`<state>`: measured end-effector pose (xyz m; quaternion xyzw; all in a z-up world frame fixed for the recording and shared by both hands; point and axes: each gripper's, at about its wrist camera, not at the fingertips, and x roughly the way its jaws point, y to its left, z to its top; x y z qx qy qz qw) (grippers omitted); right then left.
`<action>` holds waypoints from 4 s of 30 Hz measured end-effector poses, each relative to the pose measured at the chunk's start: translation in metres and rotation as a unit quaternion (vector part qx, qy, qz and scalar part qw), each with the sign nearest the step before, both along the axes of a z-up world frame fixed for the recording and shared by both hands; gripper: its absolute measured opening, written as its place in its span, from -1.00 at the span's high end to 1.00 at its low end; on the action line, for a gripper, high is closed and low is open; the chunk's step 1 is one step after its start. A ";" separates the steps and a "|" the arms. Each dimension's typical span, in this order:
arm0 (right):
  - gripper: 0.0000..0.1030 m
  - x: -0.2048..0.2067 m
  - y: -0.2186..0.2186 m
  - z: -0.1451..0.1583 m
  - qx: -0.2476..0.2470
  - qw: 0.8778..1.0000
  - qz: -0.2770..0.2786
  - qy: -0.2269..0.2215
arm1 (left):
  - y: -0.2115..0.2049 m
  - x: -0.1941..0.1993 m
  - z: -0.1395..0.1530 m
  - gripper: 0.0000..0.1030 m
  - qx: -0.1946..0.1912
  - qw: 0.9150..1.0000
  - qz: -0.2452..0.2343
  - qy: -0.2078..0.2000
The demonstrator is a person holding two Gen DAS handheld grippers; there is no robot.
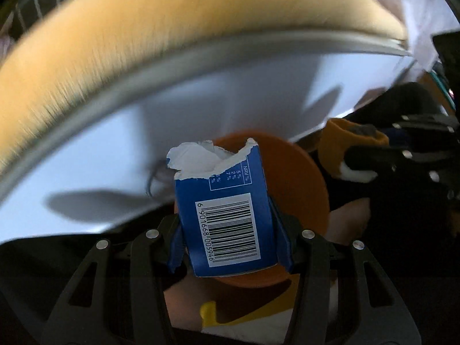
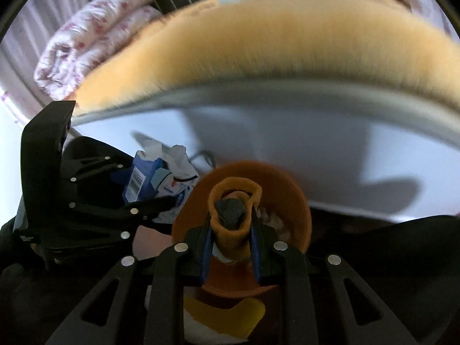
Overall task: Collect trash
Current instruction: 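Lower both grippers over the orange bin and open them to drop the items, then raise both grippers from the bin back over the blanket, then grasp the orange toy dinosaur with the right gripper while the left grasps the pale blue cup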
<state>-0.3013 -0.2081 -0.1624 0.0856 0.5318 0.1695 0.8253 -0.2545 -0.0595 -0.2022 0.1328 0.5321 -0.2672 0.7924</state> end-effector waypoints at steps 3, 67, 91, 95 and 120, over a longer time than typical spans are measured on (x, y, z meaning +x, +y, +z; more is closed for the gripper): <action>0.57 0.009 0.002 -0.026 0.001 0.999 -0.008 0.031 | -0.001 0.011 -0.018 0.04 0.011 0.999 0.012 0.028; -0.47 0.094 -0.055 0.161 -0.014 0.985 -0.057 -0.161 | 0.026 0.023 0.126 -0.54 -0.054 0.985 0.071 -0.151; -0.06 0.290 -0.041 0.073 -0.100 0.977 -0.180 -0.047 | 0.052 0.040 0.103 -0.54 -0.098 0.983 0.096 -0.119; -0.06 0.266 -0.045 0.086 -0.052 0.982 -0.167 -0.074 | 0.047 0.044 0.109 -0.54 -0.091 0.984 0.093 -0.121; -0.05 0.067 -0.128 0.148 -0.015 0.961 -0.182 -0.208 | -0.067 0.261 0.111 -0.54 -0.008 0.995 0.035 -0.089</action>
